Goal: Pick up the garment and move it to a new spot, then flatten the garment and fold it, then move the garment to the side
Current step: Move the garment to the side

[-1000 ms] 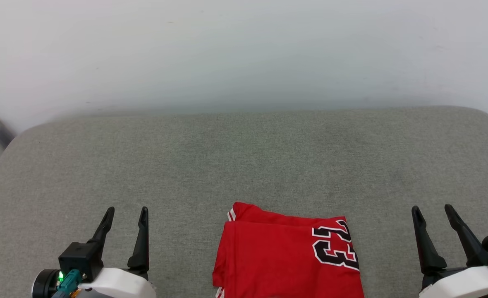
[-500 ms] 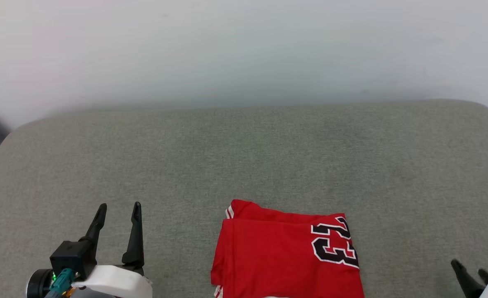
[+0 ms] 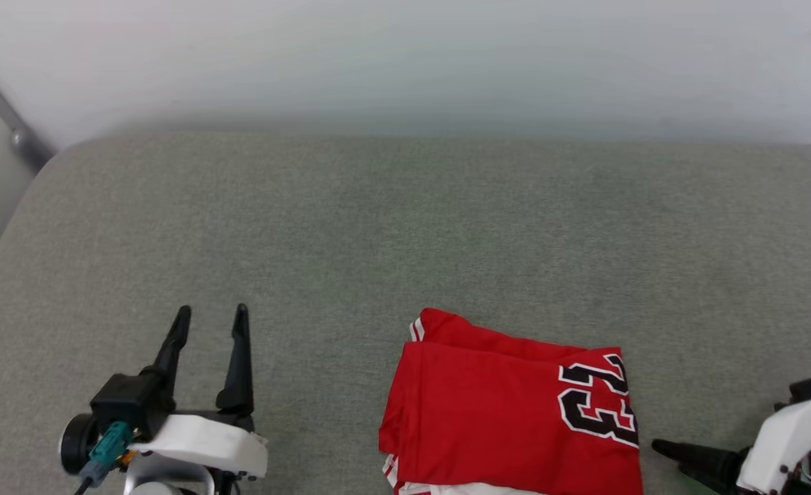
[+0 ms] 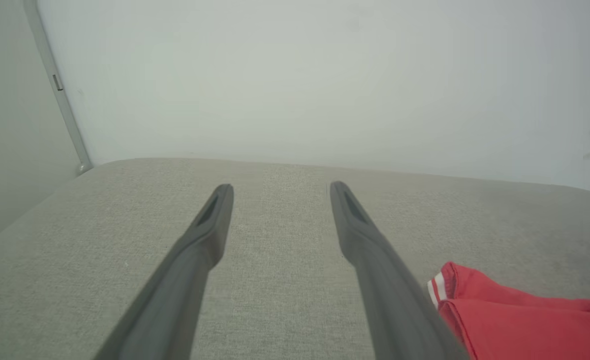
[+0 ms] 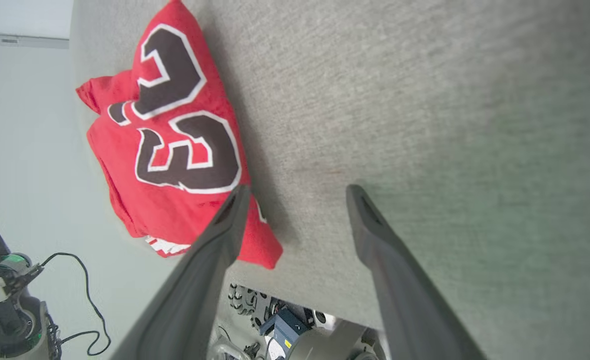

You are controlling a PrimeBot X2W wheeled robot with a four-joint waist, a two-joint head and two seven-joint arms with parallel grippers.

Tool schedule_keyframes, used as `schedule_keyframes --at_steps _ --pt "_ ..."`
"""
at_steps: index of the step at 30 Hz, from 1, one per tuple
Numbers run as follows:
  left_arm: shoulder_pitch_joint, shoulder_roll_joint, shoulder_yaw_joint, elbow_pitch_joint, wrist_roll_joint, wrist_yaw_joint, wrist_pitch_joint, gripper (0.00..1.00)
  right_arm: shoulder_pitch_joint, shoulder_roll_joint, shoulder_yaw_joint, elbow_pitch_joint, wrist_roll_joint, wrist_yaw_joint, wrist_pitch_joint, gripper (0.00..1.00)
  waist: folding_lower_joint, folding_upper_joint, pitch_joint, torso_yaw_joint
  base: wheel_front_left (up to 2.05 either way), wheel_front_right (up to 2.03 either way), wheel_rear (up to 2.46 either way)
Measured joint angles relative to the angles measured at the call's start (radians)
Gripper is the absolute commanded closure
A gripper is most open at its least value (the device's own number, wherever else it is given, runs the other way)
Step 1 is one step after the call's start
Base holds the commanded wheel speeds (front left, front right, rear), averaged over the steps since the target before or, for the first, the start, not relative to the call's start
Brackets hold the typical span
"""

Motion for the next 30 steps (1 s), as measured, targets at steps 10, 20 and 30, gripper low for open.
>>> schedule_keyframes --at_steps 10,20,30 --pt "-0.053 -0.019 -0.006 0.027 0.026 -0.039 -0.001 0.0 -0.121 0.002 0.138 0.201 0.192 0.001 -0.085 0.0 0.0 0.0 0.059 0.067 0.0 0.0 0.0" --pt "-0.034 -0.025 0.0 0.053 0.038 -0.044 -0.001 0.0 -0.143 -0.046 0.311 0.194 0.091 0.0 -0.187 1.0 0.0001 0.0 0.012 0.048 0.0 0.0 0.0" --pt "0.025 -0.023 0.002 0.028 0.038 -0.03 -0.002 0.0 -0.135 -0.17 0.432 0.149 -0.212 0.0 -0.273 1.0 0.0 0.0 -0.052 -0.093 0.0 0.0 0.0"
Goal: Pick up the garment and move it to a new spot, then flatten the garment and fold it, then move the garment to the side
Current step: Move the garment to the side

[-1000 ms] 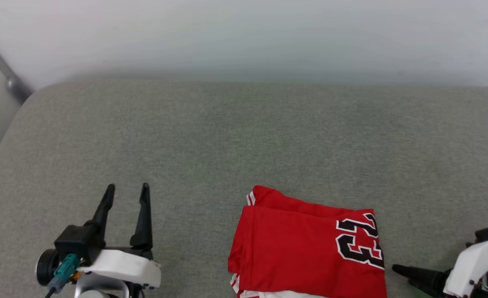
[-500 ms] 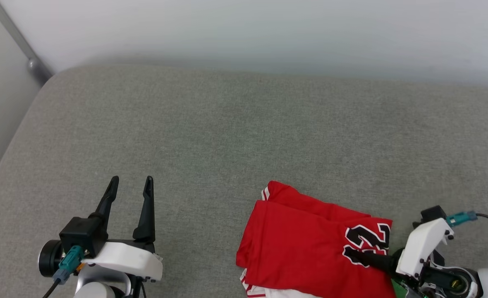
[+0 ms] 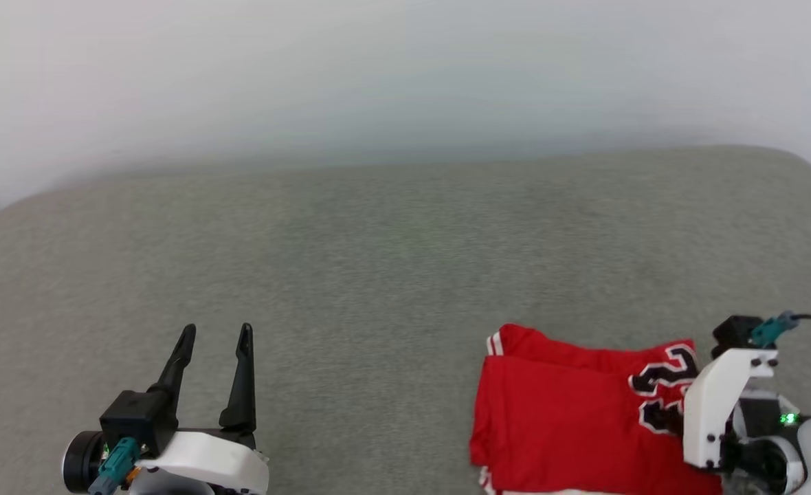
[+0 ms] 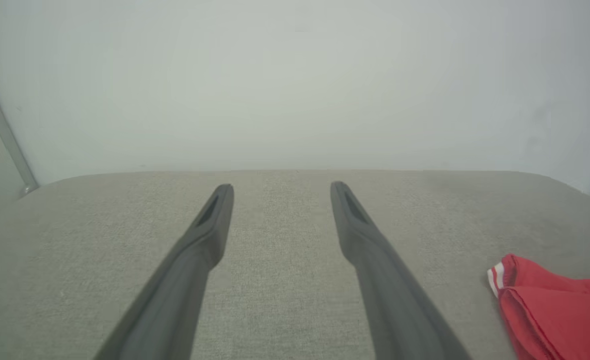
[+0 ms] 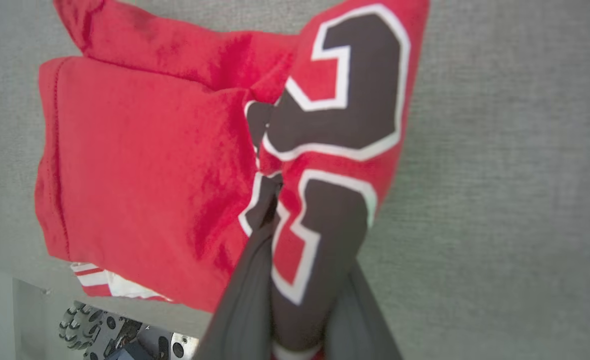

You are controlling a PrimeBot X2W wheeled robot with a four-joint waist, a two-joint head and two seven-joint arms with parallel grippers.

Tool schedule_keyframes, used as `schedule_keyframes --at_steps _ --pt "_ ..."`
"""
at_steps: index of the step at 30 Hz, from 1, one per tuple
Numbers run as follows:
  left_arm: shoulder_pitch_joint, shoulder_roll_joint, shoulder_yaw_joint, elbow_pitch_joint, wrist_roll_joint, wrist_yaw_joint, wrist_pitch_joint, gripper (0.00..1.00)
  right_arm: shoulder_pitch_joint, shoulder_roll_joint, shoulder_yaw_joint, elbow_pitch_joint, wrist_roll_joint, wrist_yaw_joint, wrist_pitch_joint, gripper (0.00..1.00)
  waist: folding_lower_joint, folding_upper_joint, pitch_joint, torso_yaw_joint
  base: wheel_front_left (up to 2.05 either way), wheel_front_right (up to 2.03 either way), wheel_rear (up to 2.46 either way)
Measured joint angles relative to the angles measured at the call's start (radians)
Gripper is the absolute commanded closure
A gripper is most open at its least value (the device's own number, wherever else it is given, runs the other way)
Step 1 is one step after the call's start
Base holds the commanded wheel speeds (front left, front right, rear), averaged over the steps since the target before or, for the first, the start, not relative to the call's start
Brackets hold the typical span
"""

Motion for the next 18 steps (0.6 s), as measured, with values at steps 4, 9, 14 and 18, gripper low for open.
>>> schedule_keyframes --at_steps 4,9,14,18 --pt "-0.006 0.0 0.004 -0.029 0.003 0.0 0.0 0.0 -0.045 -0.025 -0.007 -0.001 -0.058 0.0 -0.03 1.0 0.0 0.0 0.009 -0.081 0.0 0.0 0.0" --pt "-0.082 0.029 0.007 -0.073 0.021 -0.019 0.004 0.0 -0.128 -0.037 -0.047 -0.003 -0.125 0.0 -0.092 1.0 0.0 0.0 0.089 -0.158 0.0 0.0 0.0" --pt "-0.186 0.091 0.012 -0.139 0.06 -0.045 0.045 0.0 -0.239 -0.055 -0.114 0.009 -0.175 0.0 -0.174 1.0 0.0 0.0 0.219 -0.206 0.0 0.0 0.0" --pt "-0.271 0.123 0.007 -0.191 0.083 -0.07 0.078 0.0 -0.315 -0.097 -0.197 0.043 -0.226 0.0 -0.236 1.0 0.0001 0.0 0.329 -0.234 0.0 0.0 0.0"
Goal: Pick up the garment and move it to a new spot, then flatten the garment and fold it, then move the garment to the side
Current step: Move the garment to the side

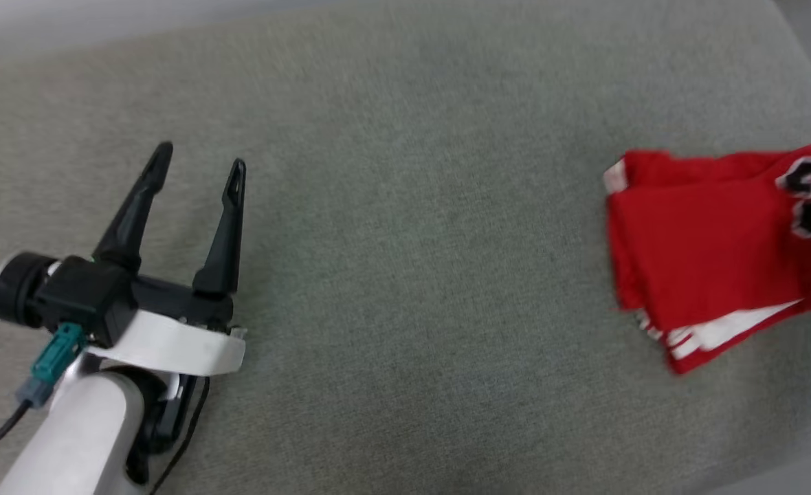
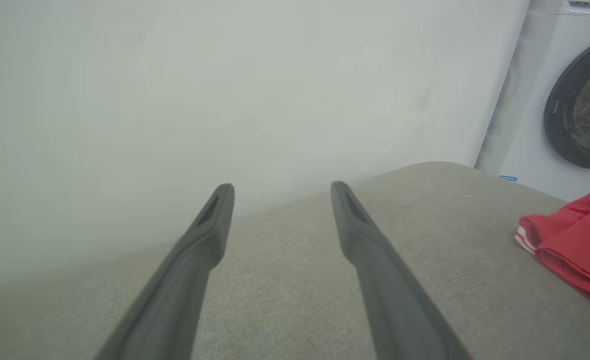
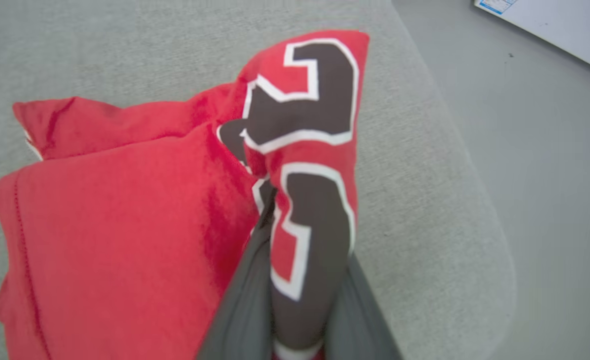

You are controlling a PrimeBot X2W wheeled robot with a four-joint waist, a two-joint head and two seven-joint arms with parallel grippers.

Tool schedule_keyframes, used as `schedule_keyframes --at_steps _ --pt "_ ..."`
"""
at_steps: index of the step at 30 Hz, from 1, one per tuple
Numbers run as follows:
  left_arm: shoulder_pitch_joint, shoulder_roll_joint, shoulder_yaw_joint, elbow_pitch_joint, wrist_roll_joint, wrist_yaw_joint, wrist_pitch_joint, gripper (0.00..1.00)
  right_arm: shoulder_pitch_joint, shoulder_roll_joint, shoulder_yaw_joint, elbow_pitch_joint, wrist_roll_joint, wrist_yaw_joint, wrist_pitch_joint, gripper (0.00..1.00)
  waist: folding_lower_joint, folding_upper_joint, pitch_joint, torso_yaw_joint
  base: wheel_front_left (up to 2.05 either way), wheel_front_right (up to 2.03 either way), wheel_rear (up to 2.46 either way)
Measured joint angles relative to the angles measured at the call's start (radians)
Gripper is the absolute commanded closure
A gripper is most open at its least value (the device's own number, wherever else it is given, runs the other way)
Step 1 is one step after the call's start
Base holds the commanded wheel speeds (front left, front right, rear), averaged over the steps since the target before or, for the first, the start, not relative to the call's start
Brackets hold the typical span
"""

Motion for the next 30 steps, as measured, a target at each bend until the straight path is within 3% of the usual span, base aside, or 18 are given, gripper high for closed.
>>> schedule_keyframes --at_steps 8,15,16,18,24,30 --pt "-0.099 0.038 -0.001 -0.086 0.031 -0.015 0.047 0.0 -0.147 -0.059 -0.179 0.053 -0.1 0.0 -0.136 1.0 0.0 0.0 0.188 -0.023 0.0 0.0 0.0" --pt "-0.122 0.074 0.019 -0.133 0.038 -0.014 0.071 0.0 -0.249 -0.026 -0.274 0.139 -0.18 0.0 -0.248 1.0 0.0 0.0 0.305 -0.035 0.0 0.0 0.0" --pt "-0.123 0.077 0.02 -0.136 0.039 -0.014 0.072 0.0 -0.257 -0.021 -0.28 0.153 -0.188 0.0 -0.265 0.73 0.0 0.0 0.316 -0.037 0.0 0.0 0.0" --pt "-0.127 0.08 0.021 -0.136 0.039 -0.014 0.071 0.0 -0.269 -0.009 -0.281 0.187 -0.204 0.0 -0.29 0.0 0.0001 0.0 0.332 -0.04 0.0 0.0 0.0" --pt "-0.127 0.071 0.016 -0.102 0.034 -0.014 0.055 0.0 -0.275 -0.005 -0.281 0.264 -0.251 0.0 -0.411 0.0 0.0 0.0 0.306 -0.044 0.0 0.0 0.0" --pt "-0.048 0.035 0.011 -0.033 0.002 0.008 0.01 0.0 -0.225 -0.01 -0.235 0.291 -0.247 0.0 -0.535 0.0 -0.0001 0.0 0.21 -0.045 0.0 0.0 0.0"
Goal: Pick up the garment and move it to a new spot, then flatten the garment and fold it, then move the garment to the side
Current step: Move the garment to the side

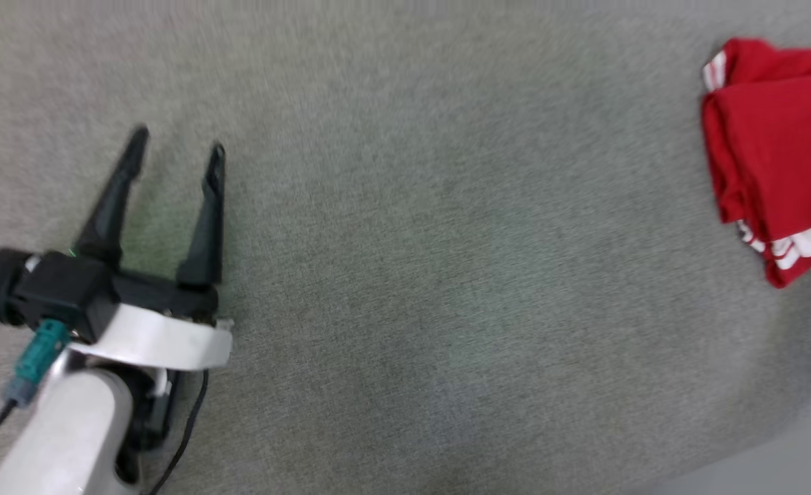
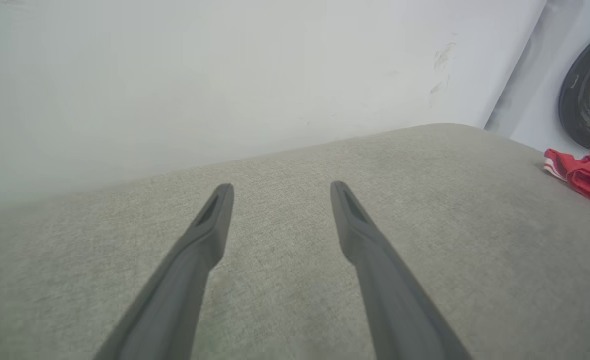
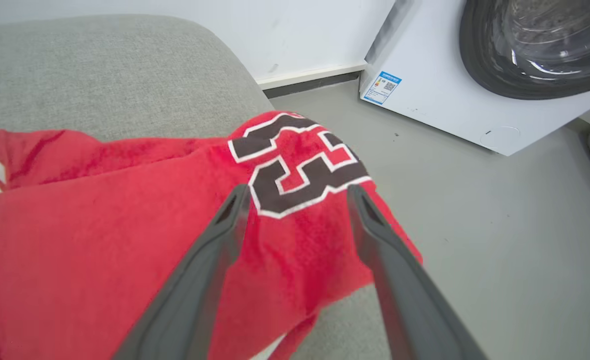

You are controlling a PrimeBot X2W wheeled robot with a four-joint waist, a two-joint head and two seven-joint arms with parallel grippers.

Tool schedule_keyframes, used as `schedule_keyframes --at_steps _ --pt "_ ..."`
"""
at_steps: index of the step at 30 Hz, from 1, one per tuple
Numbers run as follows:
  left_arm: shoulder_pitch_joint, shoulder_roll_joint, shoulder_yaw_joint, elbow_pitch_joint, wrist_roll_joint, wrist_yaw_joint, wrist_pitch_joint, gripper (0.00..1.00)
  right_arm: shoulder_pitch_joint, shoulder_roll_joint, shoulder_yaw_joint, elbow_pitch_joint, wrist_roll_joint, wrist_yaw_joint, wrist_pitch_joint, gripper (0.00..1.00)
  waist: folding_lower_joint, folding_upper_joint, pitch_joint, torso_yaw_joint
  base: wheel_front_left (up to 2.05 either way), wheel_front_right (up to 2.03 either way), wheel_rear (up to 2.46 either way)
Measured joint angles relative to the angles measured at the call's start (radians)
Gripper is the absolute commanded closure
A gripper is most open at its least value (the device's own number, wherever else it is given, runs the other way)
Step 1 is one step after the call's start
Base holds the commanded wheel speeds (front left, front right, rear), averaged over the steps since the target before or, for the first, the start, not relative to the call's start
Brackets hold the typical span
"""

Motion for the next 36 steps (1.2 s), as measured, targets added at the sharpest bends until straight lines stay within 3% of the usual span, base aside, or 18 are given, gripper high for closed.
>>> schedule_keyframes --at_steps 8,16,25,36 --pt "0.133 -0.071 -0.008 0.101 -0.044 0.035 -0.049 0.0 0.24 0.015 0.101 -0.084 0.067 0.0 -0.1 0.0 -0.0001 0.0001 -0.183 0.02 0.0 0.0 0.0" --pt "0.245 -0.125 -0.017 0.178 -0.073 0.054 -0.072 0.0 0.505 0.108 0.171 -0.279 0.109 0.0 -0.101 0.0 -0.0003 0.0 -0.36 0.079 0.0 0.0 0.0" --pt "0.307 -0.139 -0.017 0.227 -0.084 0.063 -0.079 0.0 0.698 0.227 0.298 -0.524 0.119 0.0 -0.06 0.0 -0.0004 0.0 -0.49 0.196 0.0 0.0 0.0" --pt "0.376 -0.118 -0.003 0.243 -0.061 0.075 -0.085 0.0 0.829 0.261 0.356 -0.736 0.115 0.0 -0.05 0.0 -0.0004 0.0 -0.598 0.307 0.0 0.0 0.0"
